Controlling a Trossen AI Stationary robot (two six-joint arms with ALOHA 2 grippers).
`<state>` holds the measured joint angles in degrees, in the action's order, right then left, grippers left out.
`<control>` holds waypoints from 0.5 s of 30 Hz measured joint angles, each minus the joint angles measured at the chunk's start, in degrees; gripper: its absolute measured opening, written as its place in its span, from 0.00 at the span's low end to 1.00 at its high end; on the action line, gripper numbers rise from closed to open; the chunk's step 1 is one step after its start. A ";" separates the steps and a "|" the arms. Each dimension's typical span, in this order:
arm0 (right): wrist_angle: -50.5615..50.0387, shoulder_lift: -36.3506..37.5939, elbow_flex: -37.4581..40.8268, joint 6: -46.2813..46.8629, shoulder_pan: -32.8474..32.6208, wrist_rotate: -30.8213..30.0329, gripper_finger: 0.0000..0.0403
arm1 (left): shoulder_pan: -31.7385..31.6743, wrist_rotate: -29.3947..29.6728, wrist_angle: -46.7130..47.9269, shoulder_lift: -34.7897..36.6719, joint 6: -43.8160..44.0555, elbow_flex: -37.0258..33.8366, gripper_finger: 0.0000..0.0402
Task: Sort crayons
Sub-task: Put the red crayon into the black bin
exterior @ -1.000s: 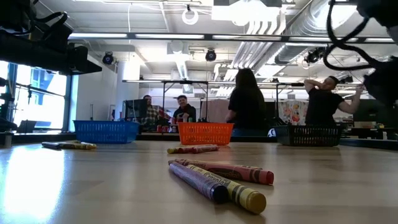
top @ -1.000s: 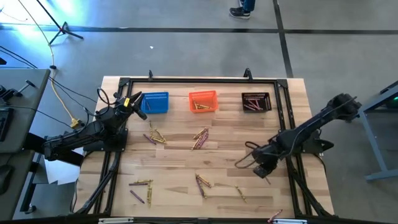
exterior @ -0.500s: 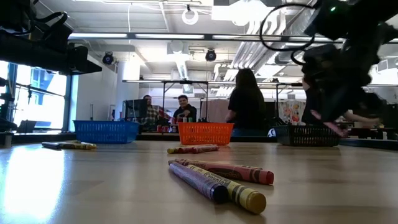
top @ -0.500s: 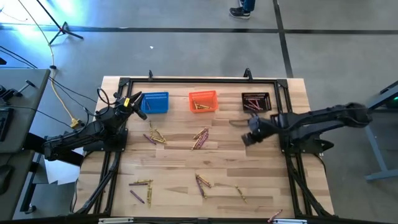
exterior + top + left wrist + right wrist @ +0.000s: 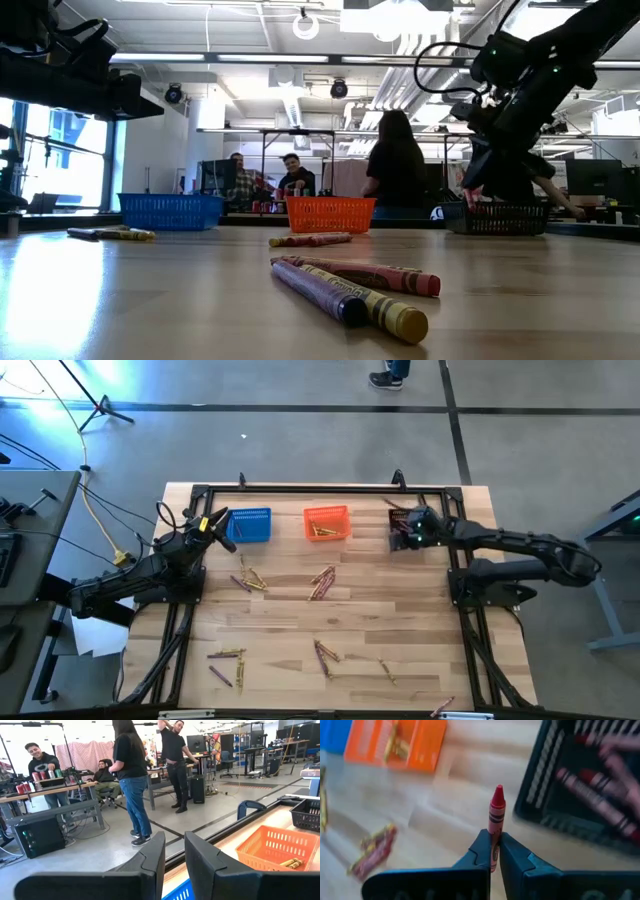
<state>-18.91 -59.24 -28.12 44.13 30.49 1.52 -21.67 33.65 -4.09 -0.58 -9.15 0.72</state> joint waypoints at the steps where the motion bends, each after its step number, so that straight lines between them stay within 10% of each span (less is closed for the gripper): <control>1: 0.61 0.00 0.00 -1.26 1.53 0.00 0.01 | 0.01 0.00 0.02 0.00 0.00 -0.01 0.15; 15: 5.14 0.00 0.00 -11.37 15.40 9.06 0.01 | 0.01 0.00 0.00 -0.02 0.00 0.01 0.15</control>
<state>-13.77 -59.24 -28.12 32.76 45.90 10.58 -21.66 33.65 -4.10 -0.60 -9.15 0.73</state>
